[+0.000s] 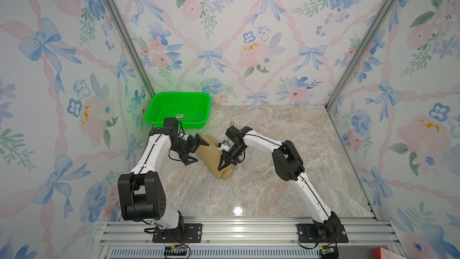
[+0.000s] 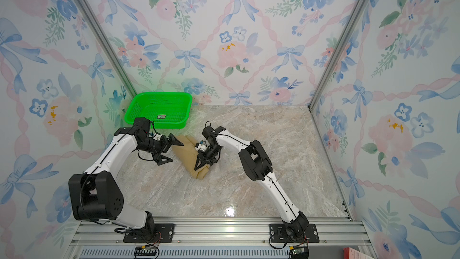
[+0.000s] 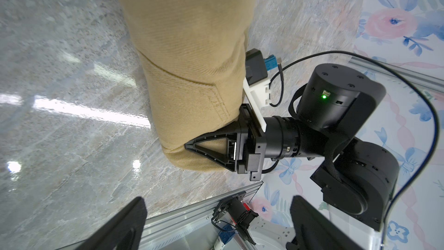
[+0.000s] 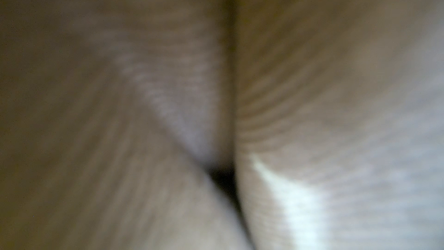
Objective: Roll up the long pants
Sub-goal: Roll the long pant at the center of the board.
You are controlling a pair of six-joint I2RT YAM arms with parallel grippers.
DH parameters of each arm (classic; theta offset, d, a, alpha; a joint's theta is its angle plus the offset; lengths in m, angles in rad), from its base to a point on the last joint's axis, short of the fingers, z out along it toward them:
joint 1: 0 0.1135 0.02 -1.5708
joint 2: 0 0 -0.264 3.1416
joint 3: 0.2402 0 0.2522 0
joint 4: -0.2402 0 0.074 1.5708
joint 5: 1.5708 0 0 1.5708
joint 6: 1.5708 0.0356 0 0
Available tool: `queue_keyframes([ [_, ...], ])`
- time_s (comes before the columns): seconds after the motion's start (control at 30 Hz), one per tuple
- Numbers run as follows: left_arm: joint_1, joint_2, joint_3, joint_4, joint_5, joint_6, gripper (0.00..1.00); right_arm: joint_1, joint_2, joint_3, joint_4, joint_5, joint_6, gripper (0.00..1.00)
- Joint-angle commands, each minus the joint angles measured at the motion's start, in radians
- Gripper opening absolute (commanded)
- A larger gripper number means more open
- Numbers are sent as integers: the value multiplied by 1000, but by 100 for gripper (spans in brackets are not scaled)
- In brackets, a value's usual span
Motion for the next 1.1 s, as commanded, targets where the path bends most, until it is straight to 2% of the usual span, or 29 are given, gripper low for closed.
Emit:
queue_keyframes([
  [0.0,-3,-76,-13,1,-47,5,19,-10,94,-45,55,196,27,0],
  [0.03,-5,-86,-24,12,-35,-2,83,-11,95,-45,54,197,28,0],
  [0.07,-6,-88,-27,16,-23,-3,99,-10,95,-46,54,197,28,0],
  [0.13,-4,-83,-17,-2,-29,15,97,-11,94,-48,55,197,30,0],
  [0.17,-3,-76,-17,5,5,27,55,-9,93,-48,57,197,31,0],
  [0.2,-3,-61,-11,-3,10,31,0,-9,94,-47,57,198,32,0],
  [0.3,-15,-41,19,-60,-106,57,0,-10,93,-47,58,197,32,0],
  [0.33,-15,-44,16,-54,-102,53,26,-10,94,-47,58,198,33,0],
  [0.37,-16,-52,7,-43,-98,42,90,-10,93,-49,58,197,31,0],
  [0.4,-15,-66,-5,-29,-107,26,99,-10,90,-52,59,197,30,0],
  [0.47,-13,-93,-16,-5,-122,27,99,-10,85,-61,66,197,29,0],
  [0.5,-11,-99,-16,10,-101,36,47,-10,81,-67,71,198,28,0],
  [0.53,-12,-106,-14,17,-110,30,0,-10,79,-72,76,198,29,0],
  [0.63,-21,-193,-65,116,-170,9,0,-11,79,-80,78,198,27,0],
  [0.67,-22,-215,-84,139,-184,-1,21,-11,81,-80,75,198,27,0],
  [0.7,-22,-224,-97,133,-201,-4,93,-11,81,-81,74,198,25,0],
  [0.73,-26,-224,-99,124,-202,27,99,-10,82,-83,73,198,24,0],
  [0.77,-31,-218,-96,102,-218,57,99,-11,83,-83,73,198,25,0],
  [0.8,-34,-212,-92,78,-230,89,87,-11,84,-83,70,198,22,0],
  [0.83,-34,-217,-101,76,-232,116,41,-11,86,-81,70,197,22,0],
  [0.87,-38,-229,-104,69,-284,117,2,-11,86,-82,70,197,23,0],
  [0.93,-61,-295,-134,112,-416,133,0,-11,89,-79,67,198,26,0],
  [0.97,-64,-332,-157,145,-418,131,0,-11,92,-75,65,198,28,0],
  [1.0,-63,-377,-188,204,-408,117,9,-11,96,-71,60,197,28,0],
  [1.03,-65,-413,-210,241,-415,80,90,-10,99,-69,56,197,28,0],
  [1.07,-65,-433,-222,267,-410,73,99,-9,98,-70,54,197,27,0],
])
